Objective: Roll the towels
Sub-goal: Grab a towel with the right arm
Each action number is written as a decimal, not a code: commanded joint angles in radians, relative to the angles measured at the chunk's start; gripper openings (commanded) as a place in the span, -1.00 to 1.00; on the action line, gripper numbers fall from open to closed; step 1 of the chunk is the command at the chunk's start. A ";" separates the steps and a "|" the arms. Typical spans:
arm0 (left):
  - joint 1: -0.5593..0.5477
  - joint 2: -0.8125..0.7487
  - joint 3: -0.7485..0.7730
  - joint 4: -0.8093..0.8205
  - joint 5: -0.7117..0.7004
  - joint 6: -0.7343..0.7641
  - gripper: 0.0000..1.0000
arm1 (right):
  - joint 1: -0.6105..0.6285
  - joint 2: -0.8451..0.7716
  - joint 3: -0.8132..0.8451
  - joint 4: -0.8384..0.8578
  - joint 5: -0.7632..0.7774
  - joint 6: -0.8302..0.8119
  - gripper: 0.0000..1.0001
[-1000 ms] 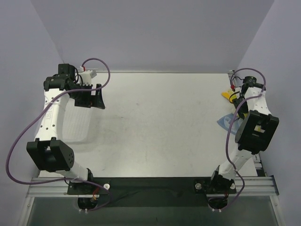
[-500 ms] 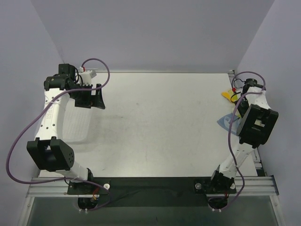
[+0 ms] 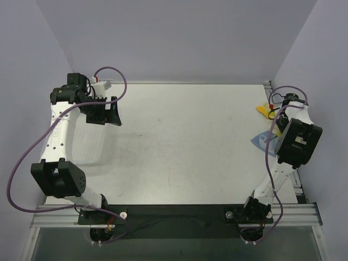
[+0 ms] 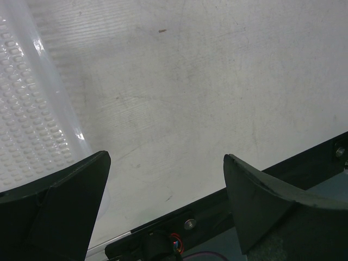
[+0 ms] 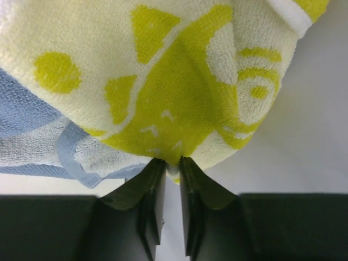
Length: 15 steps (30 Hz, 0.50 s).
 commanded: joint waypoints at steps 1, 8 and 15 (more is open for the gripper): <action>-0.002 -0.026 0.028 -0.002 0.003 -0.003 0.93 | -0.020 -0.015 0.032 -0.027 0.021 -0.016 -0.68; -0.001 -0.032 0.040 0.000 0.018 -0.006 0.93 | -0.071 -0.094 0.055 -0.030 0.006 -0.051 -1.00; 0.001 -0.052 0.021 0.012 0.052 -0.014 0.93 | -0.095 -0.266 0.090 -0.034 -0.026 -0.034 -1.00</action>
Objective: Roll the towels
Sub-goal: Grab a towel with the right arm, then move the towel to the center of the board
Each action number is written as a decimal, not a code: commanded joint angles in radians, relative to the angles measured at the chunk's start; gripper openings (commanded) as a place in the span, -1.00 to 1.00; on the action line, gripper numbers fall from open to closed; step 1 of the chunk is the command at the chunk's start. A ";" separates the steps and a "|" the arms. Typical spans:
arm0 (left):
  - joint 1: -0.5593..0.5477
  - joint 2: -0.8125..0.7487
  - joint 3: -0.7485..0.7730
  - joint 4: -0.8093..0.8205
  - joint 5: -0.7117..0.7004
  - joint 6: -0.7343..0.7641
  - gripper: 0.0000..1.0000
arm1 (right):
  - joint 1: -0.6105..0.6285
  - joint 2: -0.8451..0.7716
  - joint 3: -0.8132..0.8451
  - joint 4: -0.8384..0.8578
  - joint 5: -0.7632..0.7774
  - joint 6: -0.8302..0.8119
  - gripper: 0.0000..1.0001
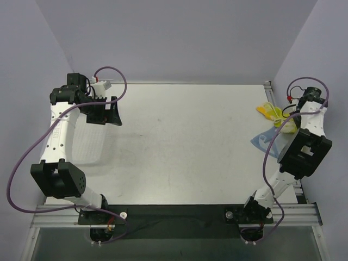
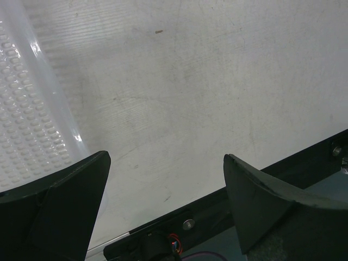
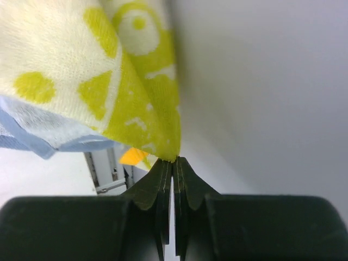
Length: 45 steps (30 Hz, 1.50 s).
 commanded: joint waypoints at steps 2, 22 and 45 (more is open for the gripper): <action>-0.001 -0.052 0.010 0.024 0.050 -0.016 0.93 | -0.004 -0.189 0.098 -0.038 -0.020 0.015 -1.00; 0.036 -0.049 0.019 0.041 0.053 -0.042 0.93 | 0.452 -0.494 0.348 -0.133 0.013 0.164 -1.00; 0.050 -0.175 -0.068 0.038 0.069 0.017 0.94 | 0.999 -0.535 0.240 -0.119 -0.367 0.419 -1.00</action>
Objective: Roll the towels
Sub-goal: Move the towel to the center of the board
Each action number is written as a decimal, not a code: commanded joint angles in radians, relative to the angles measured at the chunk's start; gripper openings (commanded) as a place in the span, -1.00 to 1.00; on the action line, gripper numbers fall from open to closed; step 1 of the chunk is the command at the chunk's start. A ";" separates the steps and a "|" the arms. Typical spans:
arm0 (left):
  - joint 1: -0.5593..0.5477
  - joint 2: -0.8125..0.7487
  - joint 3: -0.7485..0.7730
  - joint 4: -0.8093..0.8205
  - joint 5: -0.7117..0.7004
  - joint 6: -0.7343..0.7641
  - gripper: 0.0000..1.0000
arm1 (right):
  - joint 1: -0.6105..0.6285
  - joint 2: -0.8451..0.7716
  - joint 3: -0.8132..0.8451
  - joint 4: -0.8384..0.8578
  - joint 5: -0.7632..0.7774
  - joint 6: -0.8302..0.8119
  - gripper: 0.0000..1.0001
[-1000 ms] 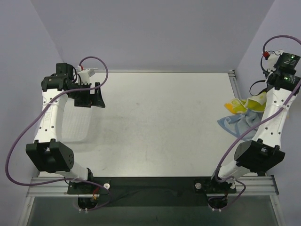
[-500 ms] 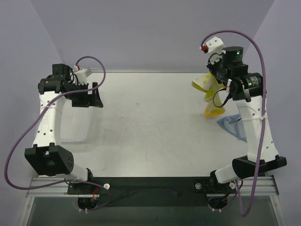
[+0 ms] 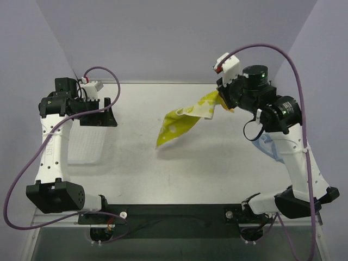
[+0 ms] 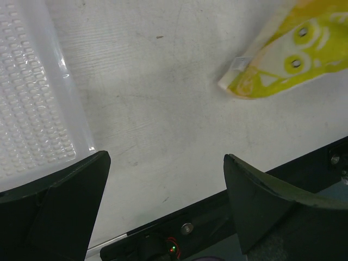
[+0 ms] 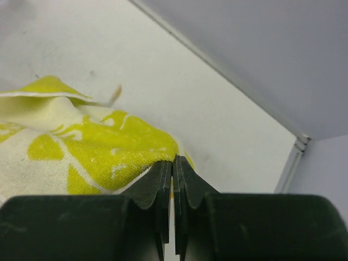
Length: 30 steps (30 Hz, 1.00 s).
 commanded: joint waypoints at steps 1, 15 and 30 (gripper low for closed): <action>0.000 -0.011 -0.022 0.022 0.087 0.043 0.94 | -0.092 -0.013 -0.285 -0.015 -0.131 0.050 -1.00; -0.298 0.066 -0.245 0.186 0.057 0.183 0.75 | -0.576 0.324 -0.762 -0.061 -0.509 0.199 -1.00; -0.439 0.626 0.114 0.457 -0.063 0.146 0.25 | -0.792 0.573 -0.569 -0.101 -0.761 0.256 -1.00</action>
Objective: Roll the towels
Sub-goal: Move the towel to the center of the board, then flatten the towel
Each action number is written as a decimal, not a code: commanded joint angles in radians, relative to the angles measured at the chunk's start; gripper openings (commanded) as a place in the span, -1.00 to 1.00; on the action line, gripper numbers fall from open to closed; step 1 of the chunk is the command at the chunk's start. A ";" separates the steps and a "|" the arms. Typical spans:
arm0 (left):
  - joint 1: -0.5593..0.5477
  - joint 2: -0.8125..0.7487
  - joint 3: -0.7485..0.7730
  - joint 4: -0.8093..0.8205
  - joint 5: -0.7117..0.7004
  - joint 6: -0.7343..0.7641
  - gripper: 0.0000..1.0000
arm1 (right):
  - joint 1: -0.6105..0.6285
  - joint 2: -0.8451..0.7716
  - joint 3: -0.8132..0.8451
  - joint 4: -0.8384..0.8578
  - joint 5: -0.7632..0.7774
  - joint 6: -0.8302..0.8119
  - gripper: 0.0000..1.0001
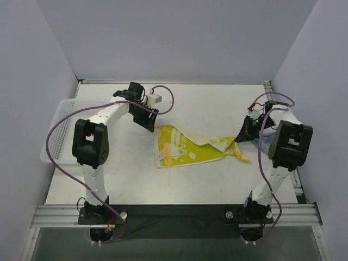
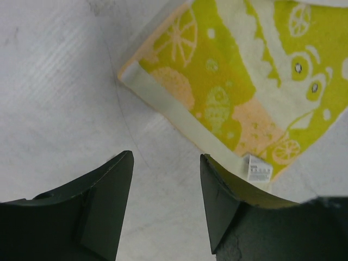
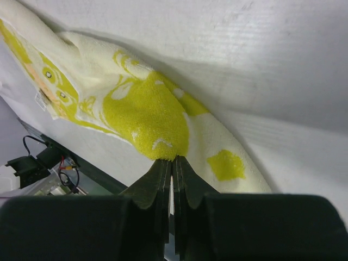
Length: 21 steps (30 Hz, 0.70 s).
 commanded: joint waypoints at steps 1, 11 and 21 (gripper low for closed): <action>-0.036 0.080 0.136 0.086 -0.045 -0.003 0.26 | -0.018 0.058 0.078 -0.079 -0.093 0.010 -1.00; -0.117 0.266 0.242 0.084 -0.154 0.037 -0.21 | -0.002 0.112 0.103 -0.112 0.038 -0.076 -1.00; -0.051 0.104 -0.012 0.081 -0.196 0.123 -0.98 | 0.153 0.064 -0.111 -0.122 0.056 -0.095 -1.00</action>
